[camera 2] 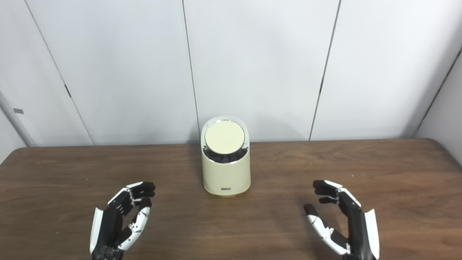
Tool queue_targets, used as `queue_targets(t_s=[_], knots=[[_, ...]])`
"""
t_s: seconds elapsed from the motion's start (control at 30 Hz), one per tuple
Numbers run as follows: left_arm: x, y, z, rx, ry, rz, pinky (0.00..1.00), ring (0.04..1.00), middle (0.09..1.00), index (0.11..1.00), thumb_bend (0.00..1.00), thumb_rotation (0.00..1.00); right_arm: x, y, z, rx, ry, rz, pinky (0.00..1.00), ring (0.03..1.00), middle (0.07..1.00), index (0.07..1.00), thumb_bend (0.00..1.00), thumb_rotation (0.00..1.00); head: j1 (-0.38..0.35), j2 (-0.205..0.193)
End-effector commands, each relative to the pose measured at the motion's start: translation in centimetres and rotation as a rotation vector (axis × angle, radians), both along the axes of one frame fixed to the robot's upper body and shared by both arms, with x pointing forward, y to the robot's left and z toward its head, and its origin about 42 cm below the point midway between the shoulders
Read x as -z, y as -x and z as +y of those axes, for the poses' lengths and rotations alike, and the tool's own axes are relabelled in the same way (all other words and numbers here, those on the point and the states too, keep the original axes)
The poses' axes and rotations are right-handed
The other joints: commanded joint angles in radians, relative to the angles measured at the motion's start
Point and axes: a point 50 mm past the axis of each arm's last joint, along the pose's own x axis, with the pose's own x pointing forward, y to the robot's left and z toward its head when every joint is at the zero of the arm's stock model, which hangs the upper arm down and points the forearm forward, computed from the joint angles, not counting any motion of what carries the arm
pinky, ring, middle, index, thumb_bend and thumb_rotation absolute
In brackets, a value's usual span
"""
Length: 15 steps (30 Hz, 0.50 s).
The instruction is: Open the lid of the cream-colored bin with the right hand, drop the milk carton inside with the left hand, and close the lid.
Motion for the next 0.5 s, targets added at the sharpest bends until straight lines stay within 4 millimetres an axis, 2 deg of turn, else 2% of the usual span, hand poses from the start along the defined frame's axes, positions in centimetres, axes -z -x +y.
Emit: queue_targets(t_s=[0.0,0.03,0.1,0.2,0.47], knots=[[-0.6,-0.2,0.2,-0.003,0.005,-0.036,0.57,0.666,0.684,0.685,0.24,0.32,-0.7,-0.2,0.2,-0.022,-0.033,-0.060,0.57,0.660,0.677,0.657,0.24,0.34,0.001,0.001],[-0.6,-0.2,0.3,-0.006,-0.001,-0.043,0.57,0.666,0.683,0.685,0.23,0.31,-0.5,-0.2,0.2,-0.023,-0.035,-0.057,0.57,0.664,0.680,0.659,0.25,0.36,0.008,0.000],[-0.4,-0.1,0.5,-0.013,-0.014,-0.054,0.56,0.652,0.677,0.680,0.23,0.26,-0.1,-0.1,0.2,-0.023,-0.038,-0.046,0.57,0.667,0.686,0.668,0.24,0.32,0.011,0.000],[-0.3,-0.1,0.7,-0.030,-0.023,-0.060,0.54,0.641,0.670,0.673,0.23,0.24,0.2,-0.1,0.1,-0.017,-0.032,-0.044,0.57,0.666,0.687,0.672,0.24,0.31,0.017,-0.001],[-0.5,0.1,0.9,-0.080,0.002,-0.051,0.56,0.648,0.673,0.670,0.24,0.27,0.3,-0.2,0.2,-0.009,-0.034,-0.041,0.56,0.663,0.686,0.667,0.23,0.22,0.009,0.005]])
